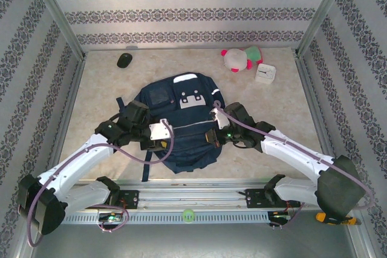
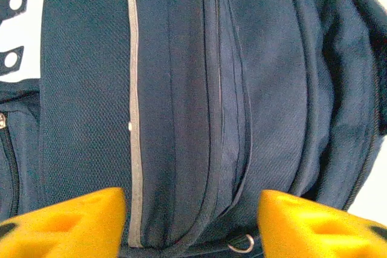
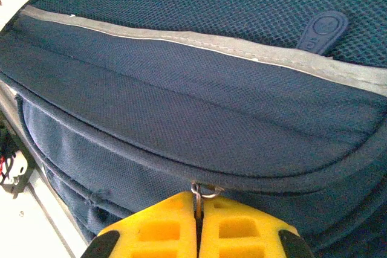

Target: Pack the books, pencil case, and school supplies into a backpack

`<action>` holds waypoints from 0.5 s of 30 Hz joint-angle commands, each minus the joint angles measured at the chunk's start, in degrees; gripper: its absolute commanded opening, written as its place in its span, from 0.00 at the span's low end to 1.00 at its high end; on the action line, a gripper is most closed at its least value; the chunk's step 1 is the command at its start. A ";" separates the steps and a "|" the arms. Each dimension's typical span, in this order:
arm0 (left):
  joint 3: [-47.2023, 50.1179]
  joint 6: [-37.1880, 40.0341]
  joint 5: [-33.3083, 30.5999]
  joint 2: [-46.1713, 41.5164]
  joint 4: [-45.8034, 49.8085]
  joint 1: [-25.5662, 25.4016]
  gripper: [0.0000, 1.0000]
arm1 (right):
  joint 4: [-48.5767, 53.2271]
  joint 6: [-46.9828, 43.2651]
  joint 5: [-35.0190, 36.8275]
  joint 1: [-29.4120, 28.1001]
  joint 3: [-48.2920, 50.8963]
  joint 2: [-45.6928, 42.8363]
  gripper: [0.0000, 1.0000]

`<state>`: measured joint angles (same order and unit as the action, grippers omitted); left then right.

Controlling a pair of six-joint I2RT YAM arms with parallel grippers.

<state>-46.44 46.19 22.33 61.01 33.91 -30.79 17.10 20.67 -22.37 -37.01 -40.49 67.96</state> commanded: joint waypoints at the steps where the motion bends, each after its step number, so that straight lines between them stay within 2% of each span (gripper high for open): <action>1: -2.97 -8.93 -0.54 0.30 -1.91 -6.83 0.70 | -2.31 0.09 -0.13 -0.48 -0.54 0.67 0.00; 2: -2.29 -10.22 -3.33 0.84 -5.66 -9.42 0.73 | -2.21 0.05 -0.21 -0.40 -0.76 0.77 0.00; 4: -1.64 -10.99 -5.07 3.43 -10.22 -12.12 0.76 | -2.10 -0.01 -0.29 -0.50 -1.07 0.87 0.00; 8: -4.09 -14.99 -6.67 10.58 -16.97 -13.82 0.77 | -2.03 0.03 -0.35 -0.51 -1.26 0.89 0.00; 15: -7.19 -15.76 -7.13 19.32 -23.58 -15.93 0.76 | -2.67 0.43 -0.92 -0.60 -1.43 1.60 0.00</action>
<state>-51.03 32.62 15.86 79.00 16.23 -45.43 16.86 20.82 -22.41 -37.01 -40.49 69.08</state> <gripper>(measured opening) 0.762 0.042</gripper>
